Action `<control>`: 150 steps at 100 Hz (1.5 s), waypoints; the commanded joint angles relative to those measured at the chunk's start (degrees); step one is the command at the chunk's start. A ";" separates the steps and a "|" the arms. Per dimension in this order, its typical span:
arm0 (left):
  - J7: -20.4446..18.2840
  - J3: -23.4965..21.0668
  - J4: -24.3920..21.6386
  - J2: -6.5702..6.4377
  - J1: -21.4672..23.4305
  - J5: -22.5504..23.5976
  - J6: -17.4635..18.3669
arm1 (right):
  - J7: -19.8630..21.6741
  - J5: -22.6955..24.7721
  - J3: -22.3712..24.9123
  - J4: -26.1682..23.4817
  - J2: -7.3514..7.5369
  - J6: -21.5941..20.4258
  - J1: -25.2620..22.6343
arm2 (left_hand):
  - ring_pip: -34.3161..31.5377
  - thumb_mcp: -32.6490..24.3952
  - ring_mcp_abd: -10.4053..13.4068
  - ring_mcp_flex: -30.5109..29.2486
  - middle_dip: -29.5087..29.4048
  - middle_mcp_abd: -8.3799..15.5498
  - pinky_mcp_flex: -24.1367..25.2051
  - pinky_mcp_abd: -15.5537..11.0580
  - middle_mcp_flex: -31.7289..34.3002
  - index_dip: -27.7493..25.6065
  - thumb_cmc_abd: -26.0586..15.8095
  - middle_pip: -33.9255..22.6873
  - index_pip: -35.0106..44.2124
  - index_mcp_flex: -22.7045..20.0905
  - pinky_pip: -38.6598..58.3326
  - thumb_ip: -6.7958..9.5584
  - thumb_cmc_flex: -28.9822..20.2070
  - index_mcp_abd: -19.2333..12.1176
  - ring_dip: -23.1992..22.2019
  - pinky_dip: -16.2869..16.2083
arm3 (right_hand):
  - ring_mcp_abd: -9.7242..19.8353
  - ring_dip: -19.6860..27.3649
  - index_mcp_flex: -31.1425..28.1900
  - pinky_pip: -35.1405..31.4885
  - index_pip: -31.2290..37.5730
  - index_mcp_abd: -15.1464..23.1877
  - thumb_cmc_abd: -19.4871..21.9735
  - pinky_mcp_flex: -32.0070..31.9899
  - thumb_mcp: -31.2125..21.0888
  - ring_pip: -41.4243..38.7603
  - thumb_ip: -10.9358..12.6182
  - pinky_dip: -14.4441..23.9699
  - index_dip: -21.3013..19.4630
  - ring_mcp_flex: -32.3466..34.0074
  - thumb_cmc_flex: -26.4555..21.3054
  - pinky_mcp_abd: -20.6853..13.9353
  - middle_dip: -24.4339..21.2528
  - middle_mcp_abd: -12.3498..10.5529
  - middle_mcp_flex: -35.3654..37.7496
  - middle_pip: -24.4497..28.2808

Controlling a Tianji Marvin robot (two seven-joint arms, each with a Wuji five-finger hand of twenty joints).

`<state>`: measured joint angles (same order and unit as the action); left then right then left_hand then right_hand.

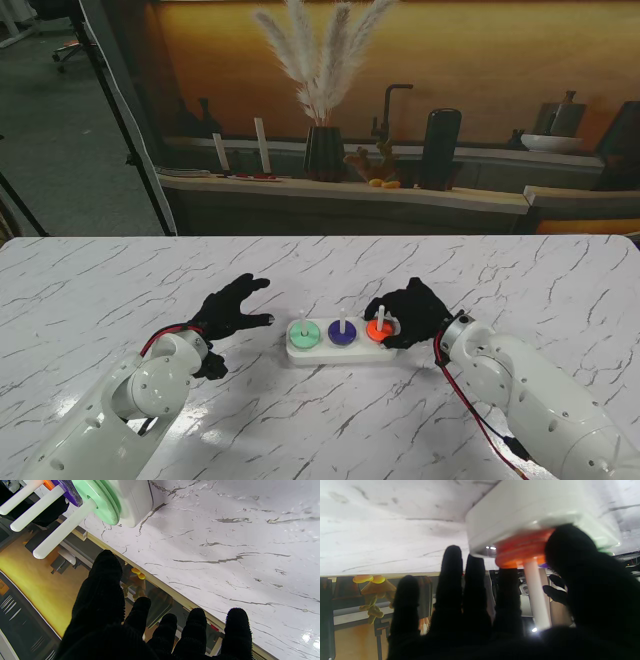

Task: Move the three rings of the Hanoi Tower from the left rod to the right rod

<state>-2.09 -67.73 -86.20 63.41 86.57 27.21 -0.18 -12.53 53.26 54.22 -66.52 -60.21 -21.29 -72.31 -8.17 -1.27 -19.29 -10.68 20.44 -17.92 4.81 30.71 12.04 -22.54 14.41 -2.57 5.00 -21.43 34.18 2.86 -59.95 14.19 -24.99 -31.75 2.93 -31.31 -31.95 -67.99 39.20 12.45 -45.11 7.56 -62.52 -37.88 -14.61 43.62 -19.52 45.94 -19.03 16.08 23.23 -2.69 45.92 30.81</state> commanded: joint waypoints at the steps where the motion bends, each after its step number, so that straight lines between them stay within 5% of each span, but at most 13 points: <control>1: -0.93 0.06 -0.07 0.20 0.32 -0.36 0.81 | -0.62 0.22 -0.50 0.84 -0.79 0.43 -0.53 | 0.75 1.82 1.13 0.14 0.83 1.18 1.30 -0.02 1.15 0.79 -1.62 -0.15 0.15 1.01 -1.13 -1.97 1.25 -1.73 -0.44 0.88 | 1.66 0.00 -3.08 -2.08 2.92 2.20 4.41 0.31 -6.18 -1.82 2.26 -0.31 -0.84 2.11 -14.64 1.97 2.08 -5.90 8.00 4.86; 26: -1.03 -0.11 -0.15 0.18 0.50 -0.51 0.85 | -2.71 0.36 -1.10 1.57 -1.07 0.81 -0.29 | 0.81 1.86 1.06 0.17 0.78 1.21 1.34 -0.06 1.16 0.80 -1.85 -0.15 0.14 0.99 -1.45 -2.06 1.51 -1.72 -0.40 0.90 | 1.19 -1.40 -4.68 -3.62 5.74 3.16 5.43 1.75 -5.30 -3.12 1.80 -0.84 2.89 3.92 -16.99 1.54 4.08 -5.83 10.91 2.95; 51: -1.32 -0.32 -0.24 0.14 0.67 -0.78 0.88 | -3.72 -0.19 -1.32 2.02 -1.34 0.30 -0.25 | 0.93 1.91 1.09 0.31 0.75 1.21 1.42 0.01 1.14 0.83 -1.92 -0.14 0.08 1.08 -1.67 -2.15 1.78 -1.76 -0.34 0.88 | -0.33 -0.46 -5.79 -5.29 6.67 -0.02 6.55 5.34 -5.31 -3.84 2.20 -0.59 5.72 6.62 -16.77 3.19 2.32 -3.23 12.13 3.15; 70: -1.45 -0.40 -0.22 0.13 0.77 -0.97 0.86 | -5.29 -0.17 -1.72 2.85 -1.53 -0.79 0.19 | 1.03 1.90 1.10 0.40 0.71 1.28 1.58 -0.02 1.09 0.84 -1.96 -0.12 0.04 1.15 -2.12 -2.18 1.90 -1.77 -0.28 0.98 | -1.25 1.57 -8.01 -6.39 8.35 -1.76 3.61 10.43 -7.32 -3.60 2.48 -1.36 8.45 11.07 -18.49 3.44 -0.03 -1.72 15.08 2.95; 80: -1.56 -0.40 -0.25 0.13 0.84 -1.17 0.78 | -5.55 -0.36 -1.90 3.21 -1.60 -1.34 0.34 | 1.06 1.88 1.14 0.44 0.70 1.25 1.55 -0.02 1.11 0.84 -1.92 -0.12 0.04 1.15 -2.21 -2.18 1.88 -1.78 -0.26 0.96 | -1.50 2.02 -8.69 -6.64 8.01 -2.00 -0.08 11.88 -9.54 -3.56 2.85 -1.93 7.66 12.31 -20.45 3.37 -0.06 -1.74 15.61 2.85; 84: -1.59 -0.41 -0.26 0.13 0.87 -1.25 0.75 | -5.70 -0.34 -1.98 3.32 -1.59 -1.54 0.38 | 1.06 1.88 1.14 0.43 0.69 1.17 1.54 -0.03 1.12 0.84 -1.77 -0.13 0.04 1.14 -2.23 -2.17 1.81 -1.77 -0.25 0.95 | -1.53 1.96 -8.79 -6.98 5.45 -2.26 -2.30 12.23 -10.91 -3.50 2.48 -2.65 1.82 12.60 -20.59 3.55 0.11 -1.70 15.29 2.98; 94: -1.67 -0.47 -0.29 0.12 0.89 -1.27 0.70 | -6.00 -0.04 -2.10 3.44 -1.54 -1.74 0.46 | 1.07 1.89 1.17 0.46 0.69 1.27 1.53 -0.03 1.11 0.85 -1.88 -0.13 0.03 1.18 -2.28 -2.17 1.93 -1.81 -0.25 0.91 | -1.42 1.96 -8.90 -7.13 5.34 -2.19 -4.34 13.16 -11.67 -3.73 2.62 -2.81 0.73 13.38 -21.35 3.34 0.37 -1.76 15.42 3.43; 150: -2.26 -0.57 -0.46 0.12 1.05 -2.40 0.56 | -5.44 -0.83 0.57 1.32 -1.79 -2.66 -0.71 | 1.25 2.05 1.03 0.69 0.61 1.22 1.71 -0.24 1.07 0.92 -2.59 -0.10 -0.12 1.40 -3.34 -2.42 2.61 -1.75 -0.17 0.79 | -1.40 2.36 -10.71 -7.83 6.56 -2.42 0.96 15.12 -10.57 -5.79 2.99 -3.21 2.62 15.22 -22.46 2.88 -0.34 -1.12 17.29 5.05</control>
<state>-3.64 -68.40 -86.59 63.37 87.27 25.09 -0.35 -18.17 52.27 54.66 -64.57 -61.68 -23.60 -72.54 -8.06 -0.71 -19.29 -10.68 20.44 -17.86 5.45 30.70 12.04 -22.53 13.71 -2.57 5.00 -21.43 33.16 2.86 -58.29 14.17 -24.99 -31.73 0.68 -29.32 -38.85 -74.18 41.01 7.23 -51.41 22.69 -63.20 -42.16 -16.38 40.71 -15.12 59.32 -28.52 16.07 19.97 3.21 54.64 26.53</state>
